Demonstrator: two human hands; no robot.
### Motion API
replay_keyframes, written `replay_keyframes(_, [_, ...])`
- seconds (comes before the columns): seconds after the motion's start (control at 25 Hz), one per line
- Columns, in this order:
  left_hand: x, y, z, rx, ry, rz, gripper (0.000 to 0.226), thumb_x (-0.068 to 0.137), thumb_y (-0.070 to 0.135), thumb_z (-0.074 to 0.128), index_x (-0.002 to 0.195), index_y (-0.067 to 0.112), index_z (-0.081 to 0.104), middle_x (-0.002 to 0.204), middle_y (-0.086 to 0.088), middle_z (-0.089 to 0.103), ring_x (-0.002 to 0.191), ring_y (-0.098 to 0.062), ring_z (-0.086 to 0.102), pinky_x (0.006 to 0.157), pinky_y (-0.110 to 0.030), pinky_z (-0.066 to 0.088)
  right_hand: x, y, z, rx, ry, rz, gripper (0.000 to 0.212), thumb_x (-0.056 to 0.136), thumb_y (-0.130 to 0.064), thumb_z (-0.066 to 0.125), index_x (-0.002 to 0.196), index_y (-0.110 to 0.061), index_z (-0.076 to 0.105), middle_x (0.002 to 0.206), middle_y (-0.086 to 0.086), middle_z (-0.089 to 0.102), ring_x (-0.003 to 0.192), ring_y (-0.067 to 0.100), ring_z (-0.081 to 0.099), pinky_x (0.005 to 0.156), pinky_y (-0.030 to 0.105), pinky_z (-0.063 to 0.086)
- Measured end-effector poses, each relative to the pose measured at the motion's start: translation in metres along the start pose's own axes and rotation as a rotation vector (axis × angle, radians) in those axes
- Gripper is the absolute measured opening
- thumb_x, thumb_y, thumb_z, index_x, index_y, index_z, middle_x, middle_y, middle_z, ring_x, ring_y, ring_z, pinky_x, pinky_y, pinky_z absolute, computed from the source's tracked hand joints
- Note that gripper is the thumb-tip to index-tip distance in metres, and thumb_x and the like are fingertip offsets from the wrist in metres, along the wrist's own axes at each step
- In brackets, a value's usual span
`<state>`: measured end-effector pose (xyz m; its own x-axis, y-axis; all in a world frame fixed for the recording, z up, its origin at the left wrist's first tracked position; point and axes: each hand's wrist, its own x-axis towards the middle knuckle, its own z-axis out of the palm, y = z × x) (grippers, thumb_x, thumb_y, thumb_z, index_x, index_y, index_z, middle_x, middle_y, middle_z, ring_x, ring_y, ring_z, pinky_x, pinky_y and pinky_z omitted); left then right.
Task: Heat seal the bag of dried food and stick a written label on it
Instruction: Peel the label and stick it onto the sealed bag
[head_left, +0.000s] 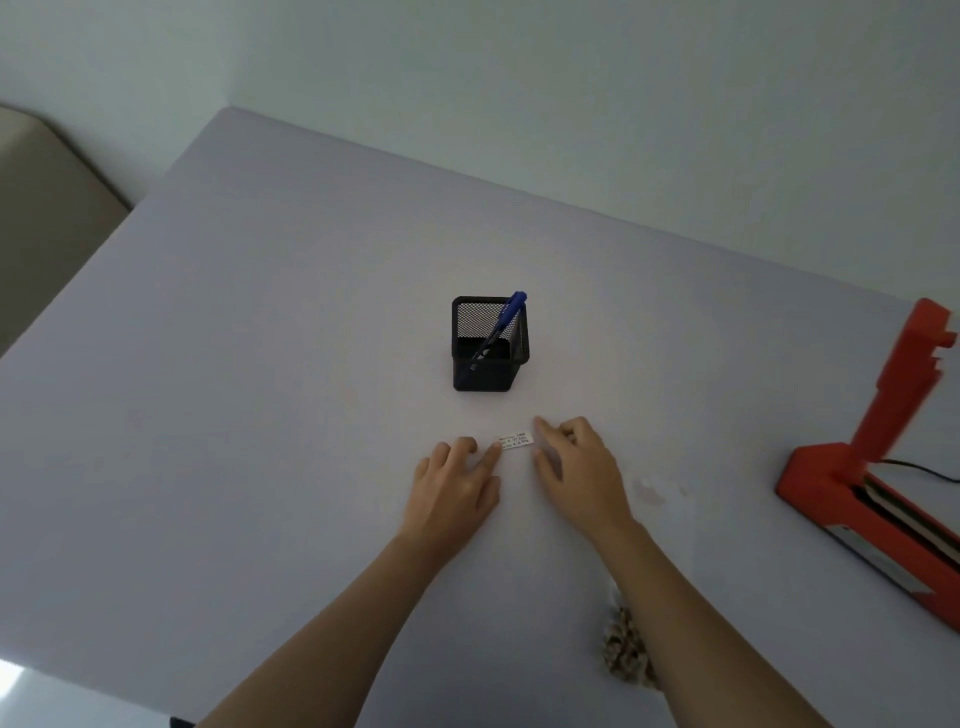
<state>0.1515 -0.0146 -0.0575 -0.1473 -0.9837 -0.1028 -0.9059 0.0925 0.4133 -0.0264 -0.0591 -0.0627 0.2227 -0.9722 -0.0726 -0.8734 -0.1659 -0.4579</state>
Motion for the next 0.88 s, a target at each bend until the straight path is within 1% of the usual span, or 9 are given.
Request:
replay_keyframes(0.12, [0.005, -0.004, -0.002, -0.002, -0.027, 0.033, 0.042, 0.083, 0.034, 0.042, 0.11, 0.015, 0.068, 0.093, -0.011, 0.062, 0.074, -0.029, 0.06, 0.059, -0.036, 0.053, -0.006, -0.005, 0.007, -0.074, 0.071, -0.023, 0.046, 0.085, -0.038, 0.039, 0.121, -0.017, 0.06, 0.092, 0.008, 0.055, 0.078, 0.026, 0.056, 0.064, 0.038, 0.05])
replay_keyframes(0.2, [0.008, -0.009, -0.005, -0.007, -0.024, 0.07, 0.042, 0.084, 0.033, 0.042, 0.11, 0.014, 0.068, 0.093, -0.013, 0.062, 0.073, -0.03, 0.059, 0.058, -0.035, 0.054, -0.01, -0.011, 0.01, -0.047, 0.08, 0.008, 0.046, 0.086, -0.038, 0.041, 0.121, -0.016, 0.061, 0.093, 0.007, 0.056, 0.08, 0.026, 0.057, 0.066, 0.038, 0.05])
replay_keyframes(0.32, [0.01, -0.012, -0.007, 0.005, -0.016, 0.106, 0.041, 0.083, 0.032, 0.042, 0.111, 0.016, 0.068, 0.093, -0.013, 0.061, 0.069, -0.029, 0.057, 0.055, -0.034, 0.053, -0.011, -0.022, 0.013, 0.094, 0.08, 0.113, 0.036, 0.088, -0.033, 0.053, 0.119, -0.017, 0.062, 0.097, 0.004, 0.055, 0.087, 0.023, 0.055, 0.072, 0.036, 0.05])
replay_keyframes(0.4, [0.009, -0.012, -0.007, -0.01, -0.009, 0.11, 0.041, 0.082, 0.03, 0.043, 0.112, 0.016, 0.068, 0.092, -0.014, 0.06, 0.069, -0.029, 0.056, 0.056, -0.033, 0.052, -0.009, -0.03, 0.012, 0.261, 0.087, 0.241, 0.031, 0.088, -0.036, 0.056, 0.114, -0.021, 0.065, 0.098, -0.004, 0.051, 0.091, 0.016, 0.055, 0.076, 0.03, 0.048])
replay_keyframes(0.48, [0.009, -0.013, -0.007, -0.023, 0.003, 0.116, 0.041, 0.082, 0.03, 0.043, 0.113, 0.017, 0.067, 0.092, -0.014, 0.059, 0.068, -0.029, 0.056, 0.057, -0.033, 0.051, -0.007, -0.034, 0.011, 0.394, 0.089, 0.334, 0.028, 0.087, -0.04, 0.058, 0.108, -0.024, 0.067, 0.099, -0.008, 0.055, 0.091, 0.011, 0.057, 0.08, 0.028, 0.049])
replay_keyframes(0.6, [0.01, -0.013, -0.006, -0.018, 0.038, 0.135, 0.041, 0.083, 0.03, 0.043, 0.114, 0.017, 0.066, 0.093, -0.015, 0.058, 0.07, -0.029, 0.056, 0.057, -0.035, 0.052, -0.001, -0.035, 0.007, 0.49, 0.078, 0.403, 0.018, 0.084, -0.038, 0.063, 0.096, -0.025, 0.066, 0.093, -0.009, 0.066, 0.085, 0.009, 0.06, 0.077, 0.026, 0.049])
replay_keyframes(0.72, [0.01, -0.015, -0.003, -0.067, 0.069, 0.147, 0.04, 0.085, 0.03, 0.042, 0.113, 0.016, 0.068, 0.096, -0.015, 0.058, 0.074, -0.029, 0.057, 0.062, -0.037, 0.053, 0.002, -0.033, 0.0, 0.54, 0.034, 0.473, 0.009, 0.083, -0.03, 0.066, 0.089, -0.025, 0.062, 0.085, -0.007, 0.067, 0.083, 0.012, 0.063, 0.076, 0.027, 0.049])
replay_keyframes(0.8, [0.009, -0.009, -0.008, -0.267, 0.101, 0.048, 0.033, 0.089, 0.022, 0.048, 0.115, 0.015, 0.067, 0.1, -0.013, 0.059, 0.077, -0.022, 0.056, 0.071, -0.034, 0.053, 0.0, -0.036, -0.007, 0.602, 0.02, 0.507, 0.007, 0.082, -0.028, 0.067, 0.085, -0.026, 0.06, 0.082, -0.008, 0.066, 0.084, 0.014, 0.064, 0.075, 0.027, 0.049])
replay_keyframes(0.88, [0.005, 0.002, -0.022, -0.497, 0.165, -0.162, 0.029, 0.09, 0.011, 0.055, 0.117, 0.012, 0.065, 0.104, -0.009, 0.062, 0.075, -0.011, 0.055, 0.073, -0.014, 0.047, -0.008, -0.044, -0.02, 0.702, 0.047, 0.539, 0.006, 0.082, -0.027, 0.067, 0.081, -0.028, 0.061, 0.082, -0.008, 0.068, 0.083, 0.013, 0.064, 0.071, 0.025, 0.049])
